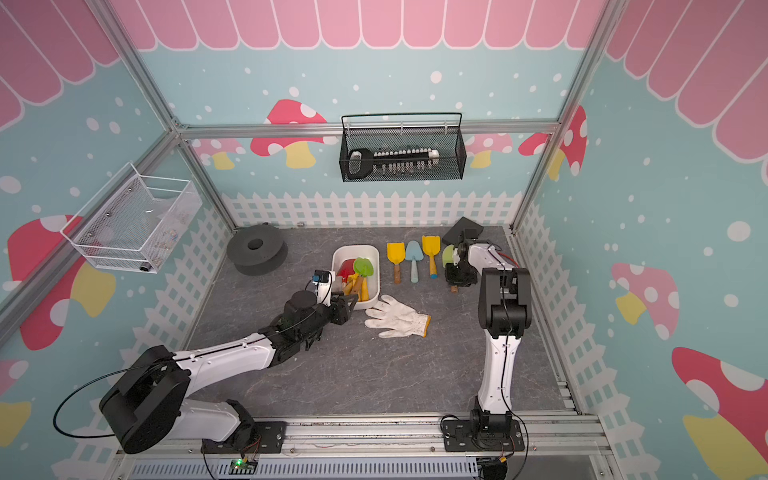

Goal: Take the shovel out of the storage box
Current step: Place the shovel at the center of the board.

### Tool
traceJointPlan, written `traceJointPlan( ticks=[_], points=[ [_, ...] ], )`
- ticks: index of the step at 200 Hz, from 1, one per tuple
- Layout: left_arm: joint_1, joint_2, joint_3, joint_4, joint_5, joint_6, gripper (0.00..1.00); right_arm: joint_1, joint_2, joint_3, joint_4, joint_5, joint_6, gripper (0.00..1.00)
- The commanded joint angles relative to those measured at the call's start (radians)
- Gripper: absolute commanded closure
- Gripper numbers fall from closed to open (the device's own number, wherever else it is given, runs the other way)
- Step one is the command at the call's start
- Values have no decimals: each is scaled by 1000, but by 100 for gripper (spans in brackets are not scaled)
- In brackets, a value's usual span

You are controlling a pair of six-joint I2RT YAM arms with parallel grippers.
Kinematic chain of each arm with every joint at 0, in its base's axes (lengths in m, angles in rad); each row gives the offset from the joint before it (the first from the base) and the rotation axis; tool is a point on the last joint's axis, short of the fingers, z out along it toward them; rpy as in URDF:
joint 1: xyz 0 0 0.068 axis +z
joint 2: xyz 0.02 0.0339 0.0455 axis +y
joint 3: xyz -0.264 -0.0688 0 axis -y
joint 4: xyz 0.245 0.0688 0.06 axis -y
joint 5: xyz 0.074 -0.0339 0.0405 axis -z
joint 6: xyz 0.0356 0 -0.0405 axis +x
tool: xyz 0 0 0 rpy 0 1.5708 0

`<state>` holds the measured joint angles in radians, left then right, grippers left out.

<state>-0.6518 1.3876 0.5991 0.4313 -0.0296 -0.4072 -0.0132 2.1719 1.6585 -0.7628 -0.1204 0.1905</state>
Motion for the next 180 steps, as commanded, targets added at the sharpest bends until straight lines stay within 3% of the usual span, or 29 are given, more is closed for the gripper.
traceJointPlan(
  ticks=[1, 77, 125, 180],
  points=[
    [-8, -7, 21, 12, 12, 13, 42, -2, 9, 24, -15, 11, 6, 67],
    [-8, -17, 18, 14, -18, 2, 42, -1, -101, -19, 21, 32, 16, 59],
    [-13, -21, 26, -17, -80, 1, 42, 13, -363, -227, 160, 44, 44, 53],
    [-20, -24, 41, -70, -201, -28, 44, 110, -634, -461, 237, -54, 113, 54]
  ],
)
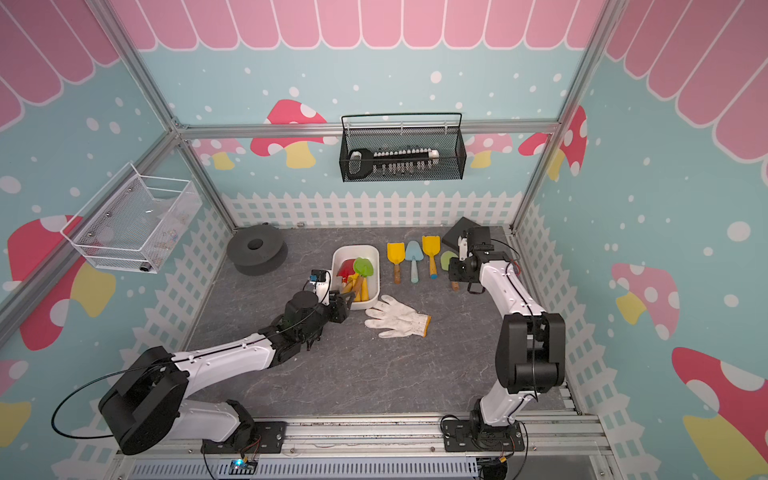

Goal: Take the shovel out of the storage box
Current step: Place the shovel at the center of the board.

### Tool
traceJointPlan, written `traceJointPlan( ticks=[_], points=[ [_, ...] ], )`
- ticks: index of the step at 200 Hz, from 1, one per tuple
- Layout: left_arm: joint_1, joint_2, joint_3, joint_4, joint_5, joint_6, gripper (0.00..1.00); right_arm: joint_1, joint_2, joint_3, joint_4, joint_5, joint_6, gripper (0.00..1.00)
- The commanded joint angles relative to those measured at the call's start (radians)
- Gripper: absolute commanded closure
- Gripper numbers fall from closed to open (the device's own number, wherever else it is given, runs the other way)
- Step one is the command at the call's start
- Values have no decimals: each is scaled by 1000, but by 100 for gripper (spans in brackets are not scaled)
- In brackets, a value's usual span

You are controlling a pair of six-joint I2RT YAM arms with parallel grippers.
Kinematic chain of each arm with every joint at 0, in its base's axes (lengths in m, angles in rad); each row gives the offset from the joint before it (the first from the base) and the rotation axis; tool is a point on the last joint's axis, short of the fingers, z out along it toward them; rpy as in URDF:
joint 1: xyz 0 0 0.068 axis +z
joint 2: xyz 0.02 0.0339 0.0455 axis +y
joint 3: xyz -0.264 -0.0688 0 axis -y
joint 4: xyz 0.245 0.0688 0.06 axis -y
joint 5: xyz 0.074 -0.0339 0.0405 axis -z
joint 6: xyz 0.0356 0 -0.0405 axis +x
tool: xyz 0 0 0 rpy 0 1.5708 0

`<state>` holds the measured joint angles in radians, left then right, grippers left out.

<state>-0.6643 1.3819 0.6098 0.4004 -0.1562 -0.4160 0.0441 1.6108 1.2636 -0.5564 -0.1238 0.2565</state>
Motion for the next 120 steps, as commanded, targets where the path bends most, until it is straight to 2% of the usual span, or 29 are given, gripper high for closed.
traceJointPlan(
  ticks=[1, 34, 65, 99, 120],
  points=[
    [-8, -18, 30, -39, -76, -20, 44, 56, -75, -69, 30, -52, 49, 54],
    [-8, -16, 49, -75, -94, -35, 44, 183, -204, -169, 16, -58, 70, 54],
    [-8, -10, 92, -139, -127, -12, 45, 278, -247, -243, 16, -108, 79, 54],
    [-5, 43, 206, -275, -140, 34, 54, 312, -265, -308, 57, -128, 67, 56],
    [-3, 116, 325, -396, -124, 61, 56, 318, -279, -316, 52, -135, 61, 57]
  ],
)
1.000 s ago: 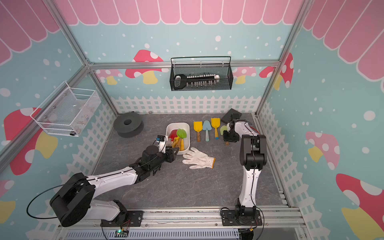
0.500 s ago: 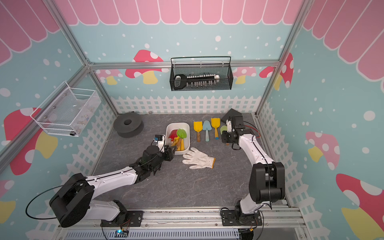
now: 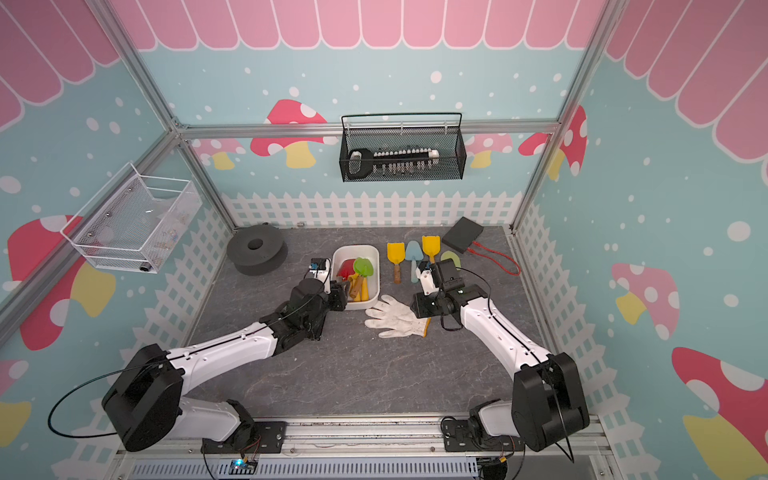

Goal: Take the shovel out of the storage box
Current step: Pick up the shovel from the storage box.

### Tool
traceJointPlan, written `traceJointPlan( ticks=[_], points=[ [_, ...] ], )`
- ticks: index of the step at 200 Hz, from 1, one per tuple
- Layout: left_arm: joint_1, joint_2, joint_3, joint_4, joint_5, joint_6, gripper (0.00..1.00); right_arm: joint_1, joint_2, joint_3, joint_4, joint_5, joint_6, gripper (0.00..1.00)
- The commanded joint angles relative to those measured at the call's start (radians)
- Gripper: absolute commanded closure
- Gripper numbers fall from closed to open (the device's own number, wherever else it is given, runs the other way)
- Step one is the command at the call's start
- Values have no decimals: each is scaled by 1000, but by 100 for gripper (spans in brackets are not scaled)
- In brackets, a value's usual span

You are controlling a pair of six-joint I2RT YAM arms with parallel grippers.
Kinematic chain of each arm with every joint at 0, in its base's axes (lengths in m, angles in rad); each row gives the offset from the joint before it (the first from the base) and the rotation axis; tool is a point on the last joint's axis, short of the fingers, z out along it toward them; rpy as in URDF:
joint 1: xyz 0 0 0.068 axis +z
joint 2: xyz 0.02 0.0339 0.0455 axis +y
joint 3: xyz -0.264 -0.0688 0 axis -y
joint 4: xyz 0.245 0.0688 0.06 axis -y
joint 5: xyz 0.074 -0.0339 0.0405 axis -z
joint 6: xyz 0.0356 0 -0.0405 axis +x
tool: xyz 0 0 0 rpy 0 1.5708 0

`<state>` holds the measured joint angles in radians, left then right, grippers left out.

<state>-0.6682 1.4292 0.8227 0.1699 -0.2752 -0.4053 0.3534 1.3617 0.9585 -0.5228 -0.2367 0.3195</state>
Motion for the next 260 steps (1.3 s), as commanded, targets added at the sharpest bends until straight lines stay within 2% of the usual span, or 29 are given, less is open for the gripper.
traceJointPlan(
  ticks=[1, 70, 118, 260],
  points=[
    [1, 72, 117, -170, -5, 51, 56, 9, -30, -12, 19, -23, -2, 57],
    [20, 343, 420, -396, 58, 67, 56, 12, -82, -40, 21, -27, -8, 56],
    [50, 475, 543, -493, 94, 63, 60, 12, -81, -41, 23, -37, -8, 56],
    [71, 663, 731, -670, 47, 108, 60, 12, -101, -45, 29, -68, -11, 56]
  ],
)
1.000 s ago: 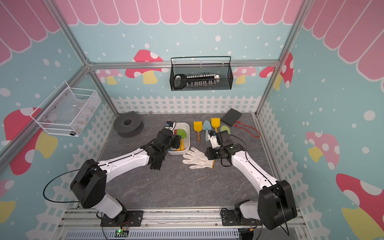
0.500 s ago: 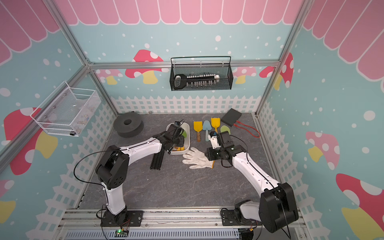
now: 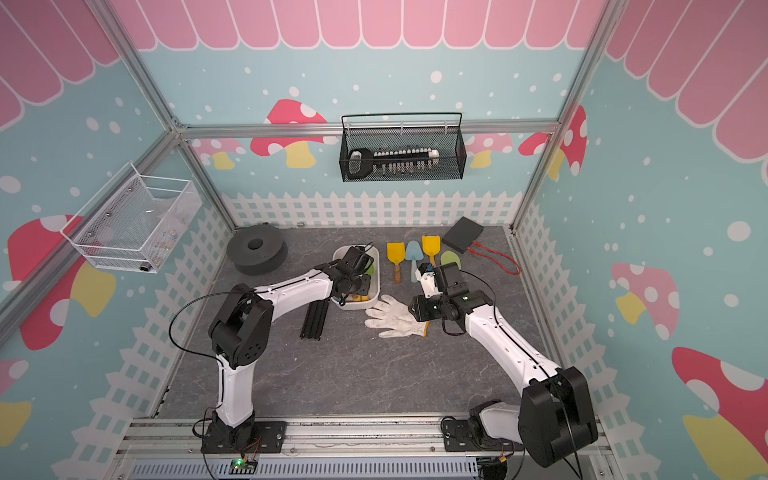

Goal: Take the shovel out of the storage box
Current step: Pick up the shovel from the storage box.

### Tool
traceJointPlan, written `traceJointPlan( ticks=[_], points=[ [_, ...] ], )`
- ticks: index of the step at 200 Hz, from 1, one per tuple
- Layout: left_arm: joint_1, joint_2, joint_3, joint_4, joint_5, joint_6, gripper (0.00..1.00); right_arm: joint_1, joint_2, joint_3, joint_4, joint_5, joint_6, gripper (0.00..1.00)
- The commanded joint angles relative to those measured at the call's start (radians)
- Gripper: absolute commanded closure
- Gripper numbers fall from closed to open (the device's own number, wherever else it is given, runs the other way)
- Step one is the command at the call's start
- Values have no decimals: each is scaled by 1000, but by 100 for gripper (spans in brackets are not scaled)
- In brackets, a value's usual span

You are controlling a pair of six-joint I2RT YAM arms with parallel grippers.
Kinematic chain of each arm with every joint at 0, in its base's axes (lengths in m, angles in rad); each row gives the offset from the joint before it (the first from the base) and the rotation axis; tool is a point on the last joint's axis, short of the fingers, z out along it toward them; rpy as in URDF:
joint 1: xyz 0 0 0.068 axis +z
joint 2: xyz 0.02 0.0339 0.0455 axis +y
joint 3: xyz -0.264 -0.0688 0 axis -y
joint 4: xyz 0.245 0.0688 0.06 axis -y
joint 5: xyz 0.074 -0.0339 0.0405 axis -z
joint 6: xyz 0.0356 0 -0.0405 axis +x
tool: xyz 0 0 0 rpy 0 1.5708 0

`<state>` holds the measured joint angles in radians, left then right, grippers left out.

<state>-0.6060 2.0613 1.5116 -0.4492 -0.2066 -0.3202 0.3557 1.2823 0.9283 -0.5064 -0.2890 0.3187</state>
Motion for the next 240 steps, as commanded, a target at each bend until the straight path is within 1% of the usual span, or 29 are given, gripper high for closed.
traceJointPlan(
  ticks=[1, 38, 46, 59, 94, 131, 180, 210, 240],
  points=[
    [10, 32, 42, -52, -22, 23, 60, 9, -22, -15, 12, -17, -9, 56],
    [19, 53, 56, -67, -33, 24, 60, 9, -32, -17, 13, -27, -10, 56],
    [20, 55, 55, -68, -33, 23, 65, 9, -35, -19, 14, -27, -9, 56],
    [22, 52, 54, -65, -33, 22, 75, 9, -40, -20, 14, -24, -10, 56],
    [20, 7, 34, -34, -32, 20, 86, 9, -45, -23, 16, -16, -10, 56],
    [20, -99, -38, 39, -17, 12, 94, 9, -43, -26, 23, -18, -12, 56],
    [17, -257, -157, 132, 28, -27, 98, 9, -54, -38, 45, -31, -11, 56],
    [18, -386, -291, 240, 87, -70, 100, 9, -78, -56, 85, -74, -10, 56],
    [17, -521, -457, 399, 162, -115, 100, 9, -112, -87, 157, -150, -6, 56]
  ],
)
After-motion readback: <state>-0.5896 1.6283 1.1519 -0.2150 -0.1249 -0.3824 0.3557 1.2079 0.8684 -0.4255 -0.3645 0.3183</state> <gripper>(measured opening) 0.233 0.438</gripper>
